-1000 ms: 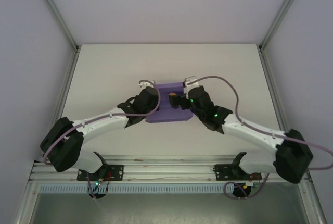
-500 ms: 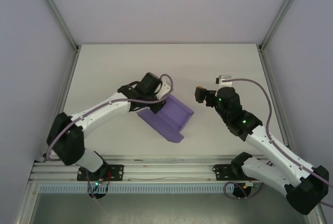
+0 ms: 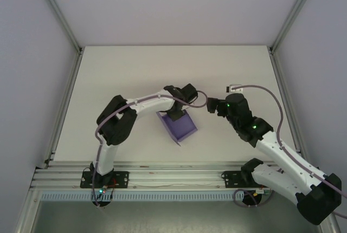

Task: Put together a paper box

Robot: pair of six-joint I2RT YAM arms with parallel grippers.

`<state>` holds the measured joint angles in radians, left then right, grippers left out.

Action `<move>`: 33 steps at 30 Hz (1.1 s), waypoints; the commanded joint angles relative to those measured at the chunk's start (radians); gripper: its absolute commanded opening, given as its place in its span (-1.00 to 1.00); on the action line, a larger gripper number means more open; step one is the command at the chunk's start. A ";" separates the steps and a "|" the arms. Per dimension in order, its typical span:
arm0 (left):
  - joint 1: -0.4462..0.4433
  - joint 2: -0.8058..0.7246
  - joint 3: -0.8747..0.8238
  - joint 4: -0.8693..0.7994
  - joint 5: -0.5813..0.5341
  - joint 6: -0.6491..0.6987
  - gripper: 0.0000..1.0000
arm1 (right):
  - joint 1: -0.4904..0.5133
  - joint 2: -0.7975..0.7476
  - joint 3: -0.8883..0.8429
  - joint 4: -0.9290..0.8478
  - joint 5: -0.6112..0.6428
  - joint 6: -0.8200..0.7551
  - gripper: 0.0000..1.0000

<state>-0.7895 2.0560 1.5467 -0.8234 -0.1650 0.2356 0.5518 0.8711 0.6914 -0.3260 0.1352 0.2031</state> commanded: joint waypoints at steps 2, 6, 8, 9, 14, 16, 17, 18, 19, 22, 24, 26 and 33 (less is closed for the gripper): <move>-0.039 0.127 0.078 -0.046 -0.227 0.036 -1.00 | -0.010 -0.024 -0.018 -0.024 0.041 0.016 1.00; -0.068 0.224 0.121 -0.034 -0.262 0.081 -1.00 | -0.013 -0.027 -0.027 -0.025 0.061 0.019 1.00; -0.073 0.236 0.136 -0.026 -0.243 0.088 -1.00 | -0.015 -0.032 -0.027 -0.028 0.066 0.025 1.00; -0.074 0.229 0.139 -0.017 -0.229 0.089 -1.00 | -0.015 -0.035 -0.029 -0.034 0.065 0.026 1.00; -0.072 0.125 0.107 0.030 -0.156 0.136 -0.05 | -0.021 -0.064 -0.028 -0.048 0.058 0.020 1.00; -0.072 0.084 0.100 0.021 -0.113 0.175 0.10 | -0.024 -0.079 -0.030 -0.051 0.050 0.016 1.00; -0.073 0.062 0.095 0.021 -0.092 0.195 0.21 | -0.025 -0.085 -0.031 -0.052 0.047 0.021 1.00; -0.071 0.042 0.090 0.025 -0.077 0.208 0.34 | -0.024 -0.092 -0.032 -0.055 0.040 0.020 1.00; -0.071 0.023 0.090 0.024 -0.061 0.220 0.40 | -0.027 -0.096 -0.031 -0.060 0.032 0.021 1.00; -0.070 -0.035 0.095 0.028 -0.028 0.248 0.56 | -0.027 -0.114 -0.030 -0.075 0.019 0.023 1.00; -0.068 -0.072 0.091 0.044 -0.021 0.263 0.73 | -0.029 -0.127 -0.024 -0.089 0.018 0.024 1.00; -0.063 -0.100 0.099 0.043 -0.014 0.271 1.00 | -0.028 -0.144 -0.019 -0.097 0.008 0.019 1.00; -0.015 -0.212 0.103 0.132 -0.022 0.176 1.00 | -0.029 -0.163 -0.019 -0.100 -0.024 -0.027 1.00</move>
<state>-0.8356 1.9072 1.6424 -0.7490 -0.1890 0.4633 0.5262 0.7094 0.6693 -0.4057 0.1364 0.2073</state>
